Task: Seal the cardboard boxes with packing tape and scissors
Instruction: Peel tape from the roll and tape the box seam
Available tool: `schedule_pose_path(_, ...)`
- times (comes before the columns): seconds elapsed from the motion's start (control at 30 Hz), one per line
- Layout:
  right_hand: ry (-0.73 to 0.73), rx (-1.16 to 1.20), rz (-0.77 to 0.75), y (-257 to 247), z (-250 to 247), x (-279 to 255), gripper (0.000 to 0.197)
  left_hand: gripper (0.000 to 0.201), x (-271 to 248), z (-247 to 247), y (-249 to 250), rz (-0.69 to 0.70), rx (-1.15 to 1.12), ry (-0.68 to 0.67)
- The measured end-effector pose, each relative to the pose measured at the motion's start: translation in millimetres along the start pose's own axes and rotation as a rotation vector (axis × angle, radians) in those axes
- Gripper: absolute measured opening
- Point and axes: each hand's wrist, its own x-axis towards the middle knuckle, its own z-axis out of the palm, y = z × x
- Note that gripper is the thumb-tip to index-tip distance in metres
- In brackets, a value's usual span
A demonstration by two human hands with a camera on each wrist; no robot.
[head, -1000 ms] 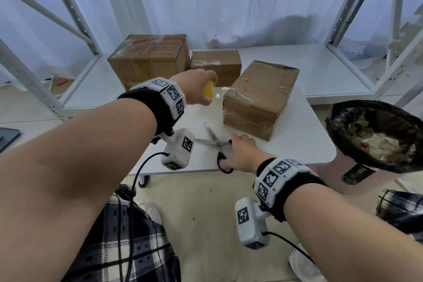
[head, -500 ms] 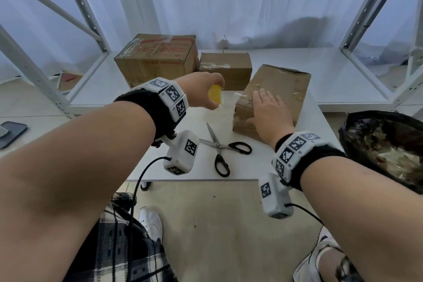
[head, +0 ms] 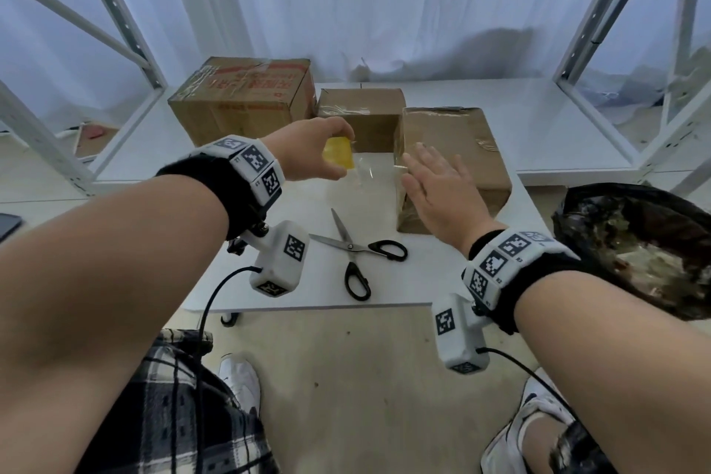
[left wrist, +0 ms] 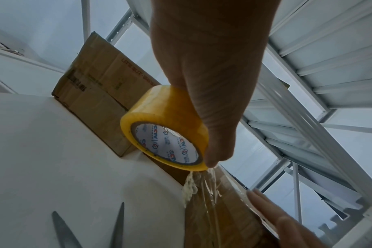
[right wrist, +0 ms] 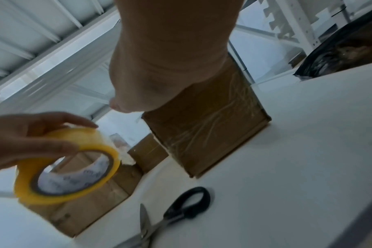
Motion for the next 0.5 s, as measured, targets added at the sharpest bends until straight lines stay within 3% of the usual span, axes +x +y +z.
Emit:
schedule_pose_path(0.37,0.110,-0.292,-0.066,-8,27,6,0.031,0.056,0,6,2,-0.009,0.009,-0.020)
schedule_pose_path(0.5,-0.033,-0.392,-0.039,-16,22,7,0.034,0.056,0,7,2,-0.012,0.010,-0.030)
